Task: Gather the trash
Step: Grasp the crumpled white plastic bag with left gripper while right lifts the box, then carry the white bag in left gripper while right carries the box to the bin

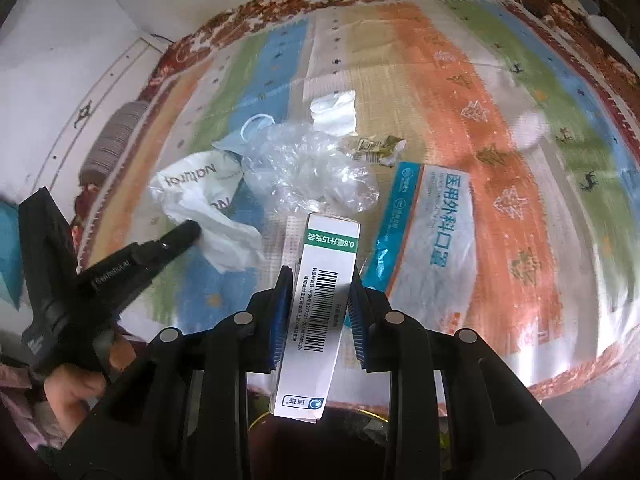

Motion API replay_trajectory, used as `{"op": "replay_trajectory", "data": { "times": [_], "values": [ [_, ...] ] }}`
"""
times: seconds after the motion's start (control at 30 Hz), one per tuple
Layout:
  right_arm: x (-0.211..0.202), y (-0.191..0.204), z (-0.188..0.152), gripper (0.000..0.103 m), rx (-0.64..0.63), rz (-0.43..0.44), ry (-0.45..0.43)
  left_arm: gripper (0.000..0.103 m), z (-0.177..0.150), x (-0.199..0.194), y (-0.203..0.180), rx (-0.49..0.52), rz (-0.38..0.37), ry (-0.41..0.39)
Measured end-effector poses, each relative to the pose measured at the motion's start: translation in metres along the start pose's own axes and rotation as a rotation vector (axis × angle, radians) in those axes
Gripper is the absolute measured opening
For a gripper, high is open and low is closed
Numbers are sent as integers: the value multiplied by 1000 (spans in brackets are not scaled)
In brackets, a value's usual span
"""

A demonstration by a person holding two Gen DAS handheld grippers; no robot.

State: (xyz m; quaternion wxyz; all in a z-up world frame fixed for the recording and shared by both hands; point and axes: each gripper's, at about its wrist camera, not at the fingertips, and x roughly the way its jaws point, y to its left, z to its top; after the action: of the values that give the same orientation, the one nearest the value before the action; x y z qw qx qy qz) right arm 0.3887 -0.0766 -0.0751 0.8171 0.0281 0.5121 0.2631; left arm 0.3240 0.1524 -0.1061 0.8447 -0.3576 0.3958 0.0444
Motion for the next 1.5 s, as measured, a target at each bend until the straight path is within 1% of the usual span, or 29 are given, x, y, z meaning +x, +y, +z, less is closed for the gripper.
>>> {"op": "replay_trajectory", "data": {
  "times": [0.1,0.23,0.33,0.47,0.63,0.67,0.73,0.8,0.87,0.93,1.03,1.13,1.3,1.4,1.5],
  "values": [
    [-13,3,-3,25,-34,-1,-25,2,5,-16,-2,27,4,-22],
    [-27,7,-8,25,-87,-29,-51,2,6,-33,-9,34,-11,-31],
    [-37,9,-13,25,-97,-21,-61,2,2,-44,-19,54,-18,-23],
    [-55,14,-20,25,-125,-13,-86,2,-5,-60,-40,115,-24,-5],
    [-83,24,-31,25,-199,-32,-139,2,-20,-84,-62,185,-37,-1],
    [-91,26,-35,25,-210,-31,-151,2,-23,-87,-64,192,-34,-6],
    [-103,26,-39,25,-199,-35,-183,2,-27,-103,-69,200,-3,-58],
    [-114,24,-43,25,-186,-31,-210,2,-30,-115,-70,179,-21,-81],
    [-122,23,-47,25,-186,-28,-225,2,-33,-125,-71,163,-57,-85],
    [-130,25,-52,25,-197,-27,-239,2,-39,-138,-78,176,-75,-99],
    [-141,28,-60,25,-218,-36,-266,2,-49,-155,-89,223,-106,-120],
    [-151,30,-69,25,-222,-29,-285,2,-58,-166,-99,246,-133,-124],
    [-167,31,-83,25,-218,2,-301,2,-78,-178,-105,278,-113,-117],
    [-175,32,-94,25,-239,-13,-316,2,-90,-184,-108,304,-107,-107],
    [-182,34,-104,25,-268,-38,-331,2,-104,-187,-110,325,-112,-79]
  ]
}}
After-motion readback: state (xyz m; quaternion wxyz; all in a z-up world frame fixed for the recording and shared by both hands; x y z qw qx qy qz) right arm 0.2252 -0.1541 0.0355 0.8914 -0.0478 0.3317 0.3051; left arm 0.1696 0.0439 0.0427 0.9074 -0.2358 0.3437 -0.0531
